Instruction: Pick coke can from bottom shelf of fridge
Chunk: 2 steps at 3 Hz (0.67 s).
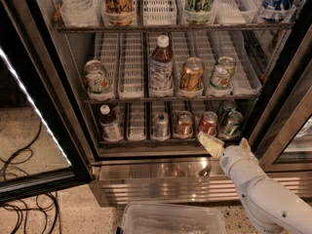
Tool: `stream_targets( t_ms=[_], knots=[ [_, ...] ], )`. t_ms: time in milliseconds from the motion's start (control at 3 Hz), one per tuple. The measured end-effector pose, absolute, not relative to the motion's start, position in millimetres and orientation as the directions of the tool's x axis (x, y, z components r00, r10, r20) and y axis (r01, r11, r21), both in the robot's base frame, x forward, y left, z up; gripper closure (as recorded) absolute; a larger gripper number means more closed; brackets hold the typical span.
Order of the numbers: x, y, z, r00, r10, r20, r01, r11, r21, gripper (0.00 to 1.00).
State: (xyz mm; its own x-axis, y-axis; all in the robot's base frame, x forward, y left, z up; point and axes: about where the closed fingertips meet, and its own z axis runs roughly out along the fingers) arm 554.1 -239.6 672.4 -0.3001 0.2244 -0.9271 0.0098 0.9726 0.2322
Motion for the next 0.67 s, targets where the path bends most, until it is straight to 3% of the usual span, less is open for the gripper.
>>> stream_targets(
  t_ms=[667],
  knots=[
    [564.9, -224.6, 651.8, -0.315, 0.163, -0.935, 0.010, 0.986, 0.168, 0.21]
  ],
)
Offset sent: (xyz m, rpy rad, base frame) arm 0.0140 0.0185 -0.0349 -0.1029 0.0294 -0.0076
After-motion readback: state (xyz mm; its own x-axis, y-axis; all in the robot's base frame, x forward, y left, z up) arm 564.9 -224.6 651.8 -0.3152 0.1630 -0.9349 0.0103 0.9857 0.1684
